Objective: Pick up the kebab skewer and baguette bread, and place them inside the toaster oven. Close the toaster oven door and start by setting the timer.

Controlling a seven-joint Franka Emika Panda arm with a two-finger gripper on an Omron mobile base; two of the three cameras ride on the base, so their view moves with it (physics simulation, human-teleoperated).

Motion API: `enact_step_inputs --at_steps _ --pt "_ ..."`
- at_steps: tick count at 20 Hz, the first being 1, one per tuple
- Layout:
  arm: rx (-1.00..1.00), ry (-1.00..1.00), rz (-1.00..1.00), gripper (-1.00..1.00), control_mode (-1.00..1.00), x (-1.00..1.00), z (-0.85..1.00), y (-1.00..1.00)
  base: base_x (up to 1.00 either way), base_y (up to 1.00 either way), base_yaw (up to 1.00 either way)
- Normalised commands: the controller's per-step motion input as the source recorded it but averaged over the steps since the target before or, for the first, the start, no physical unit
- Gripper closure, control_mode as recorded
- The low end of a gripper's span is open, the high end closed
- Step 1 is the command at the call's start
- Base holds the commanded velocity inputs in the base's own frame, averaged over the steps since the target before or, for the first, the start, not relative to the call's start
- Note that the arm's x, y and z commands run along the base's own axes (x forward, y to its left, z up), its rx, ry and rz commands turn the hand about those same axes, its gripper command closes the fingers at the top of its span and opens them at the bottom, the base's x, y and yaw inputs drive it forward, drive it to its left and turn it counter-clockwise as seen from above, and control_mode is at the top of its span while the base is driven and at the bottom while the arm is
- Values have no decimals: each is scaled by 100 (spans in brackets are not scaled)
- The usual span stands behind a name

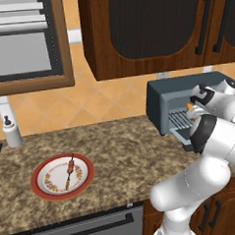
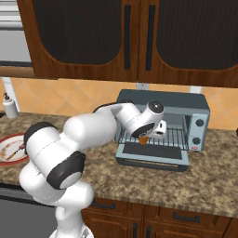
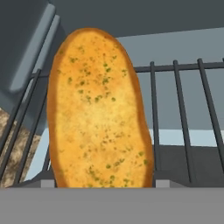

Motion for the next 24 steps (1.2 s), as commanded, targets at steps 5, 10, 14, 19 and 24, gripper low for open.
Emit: enact_step_inputs --at_steps 5,10,14,19,24 --pt "0 0 0 -100 -100 0 0 0 0 0 0" --pt "0 0 0 -100 -100 0 0 0 0 0 0" --pt "0 0 0 -100 -100 -7 4 0 0 0 0" --pt "0 0 -2 -100 -100 -61 38 0 0 0 0" --pt "0 3 -9 -100 -100 -99 44 7 0 0 0"
